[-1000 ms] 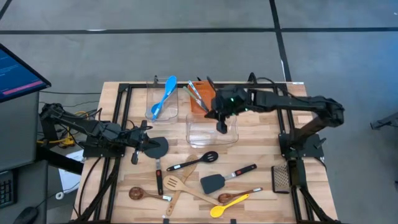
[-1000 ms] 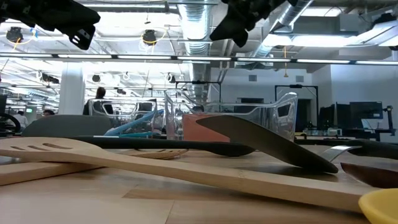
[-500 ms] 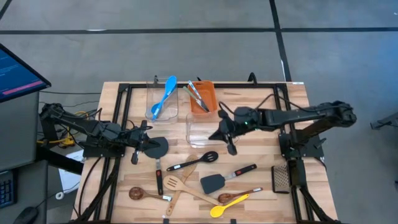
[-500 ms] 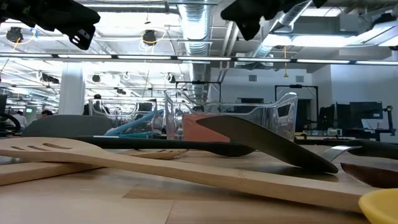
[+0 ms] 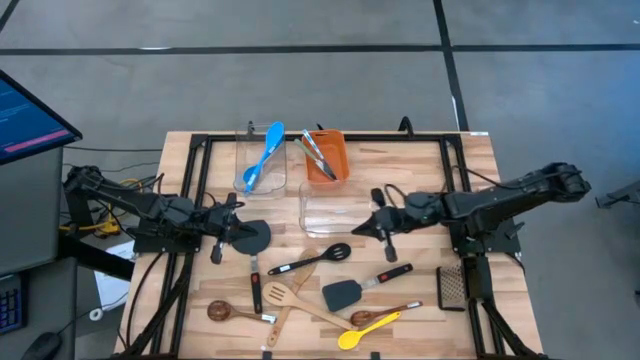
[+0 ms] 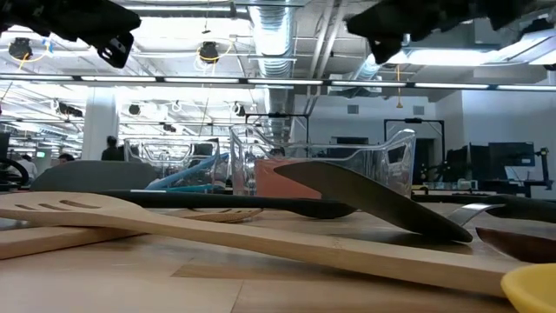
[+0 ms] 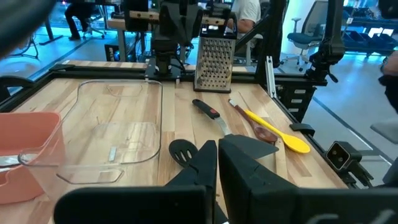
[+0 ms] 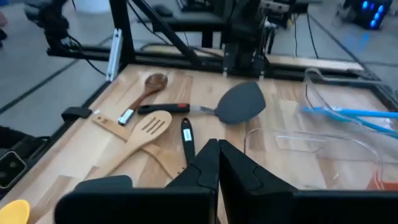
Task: Pick & Place Kitchen Items
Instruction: Put the black slotted spatula into the top transparent bin
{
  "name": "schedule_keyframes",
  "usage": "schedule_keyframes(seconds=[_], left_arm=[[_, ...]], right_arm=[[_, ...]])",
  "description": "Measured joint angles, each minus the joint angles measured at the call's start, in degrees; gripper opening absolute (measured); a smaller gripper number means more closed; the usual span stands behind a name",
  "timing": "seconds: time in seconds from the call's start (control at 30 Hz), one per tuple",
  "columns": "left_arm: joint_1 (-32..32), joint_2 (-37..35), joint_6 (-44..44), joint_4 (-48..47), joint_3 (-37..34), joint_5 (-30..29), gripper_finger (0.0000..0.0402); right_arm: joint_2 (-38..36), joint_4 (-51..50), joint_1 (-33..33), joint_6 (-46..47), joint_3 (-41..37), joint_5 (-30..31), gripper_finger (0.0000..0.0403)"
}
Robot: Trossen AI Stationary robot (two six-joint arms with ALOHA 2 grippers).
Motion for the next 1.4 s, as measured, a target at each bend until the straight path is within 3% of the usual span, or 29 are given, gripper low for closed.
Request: schedule_keyframes(seconds=[0.33, 0.57, 0.73, 0.87, 1.1, 1.27, 1.4], left_arm=[[0.0, 7.9, -0.1, 13.4, 0.0, -0.3, 0.0002], [0.0, 21.9, -0.8, 28.1, 0.1, -10.4, 0.0002], [0.0, 30.5, -2.4, 29.5, 5.5, -12.2, 0.0002], [0.0, 35.6, -0.7, 27.9, 12.4, -10.6, 0.0002], [-0.3, 43.2, 0.4, 13.0, 26.3, -9.9, 0.0002], [-0.3, 48.8, 0.3, 9.9, 32.8, -9.9, 0.0002], [-0.3, 51.1, -3.8, 1.7, 37.9, -10.6, 0.0001]], right_arm=[[-15.2, 2.0, -1.8, -3.9, -10.2, -2.4, 0.0000], [-25.6, -3.7, -5.7, -4.8, -13.6, -7.1, 0.0000], [-31.2, -2.0, -6.5, -4.8, -16.5, -7.5, 0.0000], [-33.9, 0.4, -6.5, -4.8, -19.3, -7.5, 0.0000], [-38.3, 5.5, -3.8, -2.8, -25.4, -7.5, 0.0000], [-41.7, 7.7, -2.3, -0.9, -28.0, -7.5, 0.0000], [-43.1, 7.4, -1.7, -0.5, -27.9, -7.5, 0.0000]])
